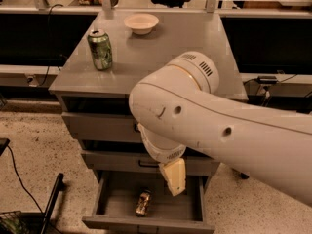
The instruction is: Pick orange can from bottom drawer and place on counter
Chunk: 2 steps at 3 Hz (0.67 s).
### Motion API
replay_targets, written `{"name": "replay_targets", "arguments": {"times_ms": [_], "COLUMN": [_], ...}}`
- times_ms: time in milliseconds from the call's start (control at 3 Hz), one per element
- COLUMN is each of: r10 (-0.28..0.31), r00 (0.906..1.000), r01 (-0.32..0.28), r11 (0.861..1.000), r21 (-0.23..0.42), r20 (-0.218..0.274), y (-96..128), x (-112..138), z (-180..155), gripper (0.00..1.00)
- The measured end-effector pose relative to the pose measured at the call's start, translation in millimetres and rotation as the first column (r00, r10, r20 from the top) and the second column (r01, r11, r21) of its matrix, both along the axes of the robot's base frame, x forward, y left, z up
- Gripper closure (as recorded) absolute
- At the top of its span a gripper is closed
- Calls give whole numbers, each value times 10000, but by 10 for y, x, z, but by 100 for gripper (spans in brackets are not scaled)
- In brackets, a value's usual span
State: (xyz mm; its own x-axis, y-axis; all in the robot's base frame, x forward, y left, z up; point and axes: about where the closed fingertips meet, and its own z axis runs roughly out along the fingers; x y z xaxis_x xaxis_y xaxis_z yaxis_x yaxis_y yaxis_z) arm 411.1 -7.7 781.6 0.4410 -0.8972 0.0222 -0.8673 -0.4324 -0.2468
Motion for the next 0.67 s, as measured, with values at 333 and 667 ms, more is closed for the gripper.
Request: {"name": "replay_targets", "arguments": {"times_ms": [333, 667], "r10": [1023, 2445], "r00": [9939, 9631], "r01": [-1004, -2359], "r11": [9939, 9681], "r21": [-457, -842], "r20": [417, 1126], "y": [373, 616], "x": [111, 421], "z": [-330, -850], "gripper": [0, 0]}}
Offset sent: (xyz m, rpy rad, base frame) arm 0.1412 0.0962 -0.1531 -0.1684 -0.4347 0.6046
